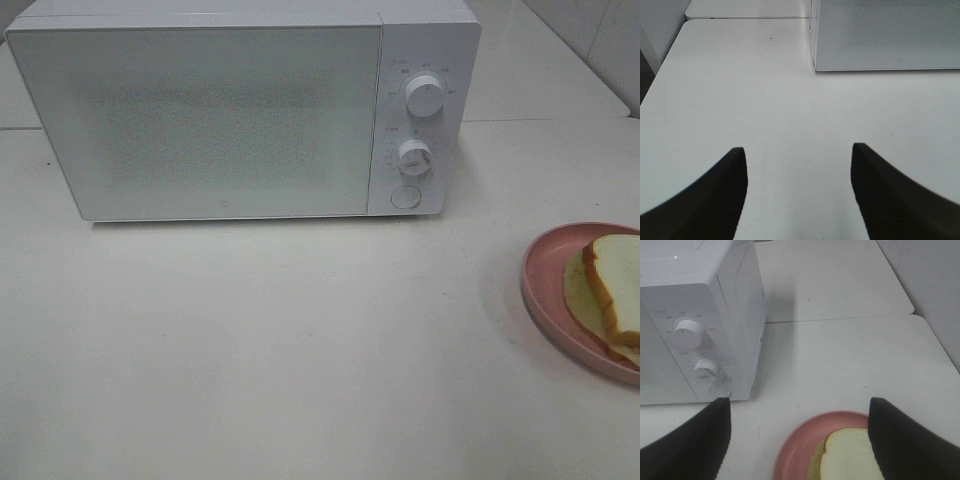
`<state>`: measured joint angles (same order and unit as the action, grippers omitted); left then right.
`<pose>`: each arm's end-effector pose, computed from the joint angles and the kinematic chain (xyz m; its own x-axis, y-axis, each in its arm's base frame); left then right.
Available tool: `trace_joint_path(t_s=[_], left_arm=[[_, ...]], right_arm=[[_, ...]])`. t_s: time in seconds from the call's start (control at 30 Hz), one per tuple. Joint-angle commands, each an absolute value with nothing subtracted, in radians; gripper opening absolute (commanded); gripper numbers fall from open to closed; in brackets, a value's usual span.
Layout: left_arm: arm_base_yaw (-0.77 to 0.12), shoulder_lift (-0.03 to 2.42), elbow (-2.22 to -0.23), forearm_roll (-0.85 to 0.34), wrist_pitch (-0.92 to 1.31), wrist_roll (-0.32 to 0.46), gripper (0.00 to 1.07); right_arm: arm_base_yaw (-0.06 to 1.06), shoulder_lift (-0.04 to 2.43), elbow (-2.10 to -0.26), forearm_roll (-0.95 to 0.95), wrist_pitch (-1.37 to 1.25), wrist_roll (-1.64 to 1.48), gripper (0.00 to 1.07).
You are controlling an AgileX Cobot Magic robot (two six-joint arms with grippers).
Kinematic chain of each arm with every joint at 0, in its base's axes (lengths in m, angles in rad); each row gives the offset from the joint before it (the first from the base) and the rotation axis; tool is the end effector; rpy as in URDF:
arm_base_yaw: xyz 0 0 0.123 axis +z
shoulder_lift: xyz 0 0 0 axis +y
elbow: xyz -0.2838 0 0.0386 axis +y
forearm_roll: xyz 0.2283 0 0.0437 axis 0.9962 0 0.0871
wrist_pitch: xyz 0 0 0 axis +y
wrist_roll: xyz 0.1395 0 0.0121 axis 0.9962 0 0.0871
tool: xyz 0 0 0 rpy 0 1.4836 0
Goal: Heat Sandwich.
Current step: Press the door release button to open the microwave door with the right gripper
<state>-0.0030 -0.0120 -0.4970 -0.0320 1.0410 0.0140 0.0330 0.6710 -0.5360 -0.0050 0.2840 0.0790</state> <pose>0.0201 -0.0039 0.2473 -0.4301 -0.0009 -0.9028 0.0270 0.9995 -0.0138 0.1661 0.0053 0.2966 -0.3270 0.0634 -0.9429 -0.0074 0.9975 0.0696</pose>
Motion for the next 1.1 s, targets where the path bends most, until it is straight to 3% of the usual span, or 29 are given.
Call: trace_joint_path(t_s=[0.03,0.63,0.83,1.1], left_arm=[[-0.002,-0.030,-0.494,-0.035,1.035,0.010,0.59],[-0.002,-0.030,-0.494,-0.035,1.035,0.010,0.59],[-0.002,-0.030,-0.494,-0.035,1.035,0.010,0.59],[-0.002,-0.030,-0.494,-0.035,1.035,0.010,0.59]], right_arm=[[0.035,0.742,-0.540,-0.013,0.187,0.088,0.74],[0.037,1.123,-0.540,-0.013,-0.339,0.111,0.74],[0.130,1.162,-0.453,0.000,-0.555,0.073,0.74],[0.277,1.235,-0.345,0.243,-0.767,-0.042,0.74]])
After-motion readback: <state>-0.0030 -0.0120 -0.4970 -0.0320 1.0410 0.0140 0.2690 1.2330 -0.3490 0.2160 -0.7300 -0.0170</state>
